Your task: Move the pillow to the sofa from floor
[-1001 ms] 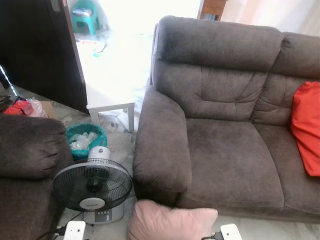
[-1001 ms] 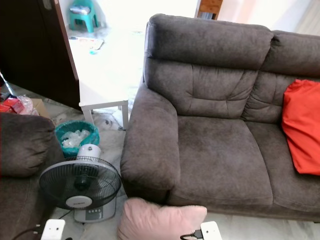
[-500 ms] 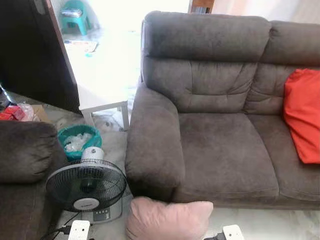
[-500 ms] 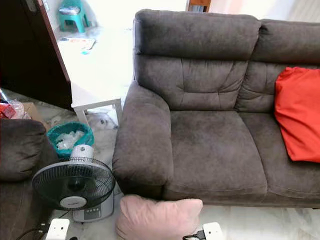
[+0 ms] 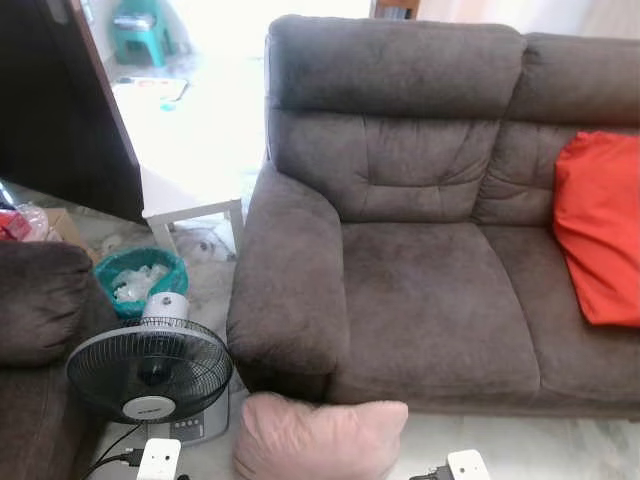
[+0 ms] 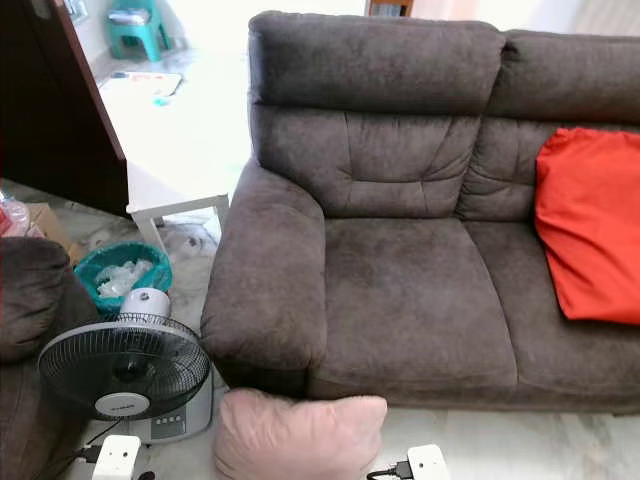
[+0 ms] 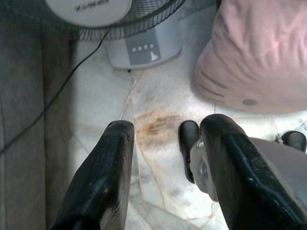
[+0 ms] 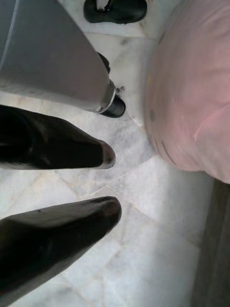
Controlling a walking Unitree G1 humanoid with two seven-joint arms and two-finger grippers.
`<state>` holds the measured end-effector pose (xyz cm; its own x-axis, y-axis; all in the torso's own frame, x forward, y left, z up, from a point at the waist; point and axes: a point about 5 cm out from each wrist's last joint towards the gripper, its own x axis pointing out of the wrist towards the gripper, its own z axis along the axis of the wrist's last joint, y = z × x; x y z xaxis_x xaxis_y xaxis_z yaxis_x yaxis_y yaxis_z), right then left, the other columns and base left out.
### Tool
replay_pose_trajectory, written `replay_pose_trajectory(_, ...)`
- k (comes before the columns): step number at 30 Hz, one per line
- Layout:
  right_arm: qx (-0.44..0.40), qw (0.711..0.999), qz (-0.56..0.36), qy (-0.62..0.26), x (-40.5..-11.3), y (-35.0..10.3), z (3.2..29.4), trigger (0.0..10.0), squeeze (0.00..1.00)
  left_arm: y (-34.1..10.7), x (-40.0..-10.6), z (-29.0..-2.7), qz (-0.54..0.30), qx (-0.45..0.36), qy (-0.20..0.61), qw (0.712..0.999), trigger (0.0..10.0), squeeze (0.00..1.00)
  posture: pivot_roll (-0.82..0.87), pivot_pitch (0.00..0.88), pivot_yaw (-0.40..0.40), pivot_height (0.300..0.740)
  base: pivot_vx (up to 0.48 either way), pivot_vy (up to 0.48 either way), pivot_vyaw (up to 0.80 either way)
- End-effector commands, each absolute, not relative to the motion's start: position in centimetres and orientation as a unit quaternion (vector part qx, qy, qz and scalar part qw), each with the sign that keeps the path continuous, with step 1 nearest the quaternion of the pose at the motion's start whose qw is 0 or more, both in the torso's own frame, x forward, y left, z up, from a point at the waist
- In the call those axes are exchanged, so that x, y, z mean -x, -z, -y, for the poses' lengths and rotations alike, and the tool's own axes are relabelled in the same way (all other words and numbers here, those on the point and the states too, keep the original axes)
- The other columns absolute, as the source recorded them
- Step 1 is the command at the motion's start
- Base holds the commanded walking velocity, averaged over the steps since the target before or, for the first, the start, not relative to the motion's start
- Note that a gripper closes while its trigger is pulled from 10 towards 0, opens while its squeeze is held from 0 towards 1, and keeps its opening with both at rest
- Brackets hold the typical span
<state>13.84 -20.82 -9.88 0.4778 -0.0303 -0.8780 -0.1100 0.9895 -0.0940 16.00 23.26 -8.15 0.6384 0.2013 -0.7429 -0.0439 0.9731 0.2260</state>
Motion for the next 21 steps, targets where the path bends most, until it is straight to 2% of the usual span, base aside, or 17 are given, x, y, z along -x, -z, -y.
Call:
replay_pose_trajectory(1,0.067,0.858,-0.509,-0.020,-13.84,9.85,20.93,10.0,0.00,8.32,-15.58,-23.28,-0.425,-0.099,-0.067,0.898,10.0,0.00,0.17,0.010,-0.072,0.740,0.000,0.000,0.00)
replay_pose_trajectory(7,0.068,0.857,-0.510,-0.020,-13.83,9.85,20.96,10.0,0.00,8.32,-15.59,-23.25,-0.424,-0.101,-0.064,0.898,10.0,0.00,0.17,0.011,-0.073,0.740,0.000,0.000,0.00)
replay_pose_trajectory(13,0.068,0.858,-0.509,-0.020,-13.86,9.84,20.97,10.0,0.00,8.26,-15.68,-23.26,-0.422,-0.107,-0.062,0.898,10.0,0.00,0.17,0.014,-0.075,0.740,0.000,-0.437,0.00)
replay_pose_trajectory(21,0.068,0.858,-0.509,-0.020,-13.87,9.83,20.98,10.0,0.00,8.25,-15.71,-23.22,-0.420,-0.104,-0.062,0.899,10.0,0.00,0.17,0.013,-0.076,0.740,0.000,0.000,0.00)
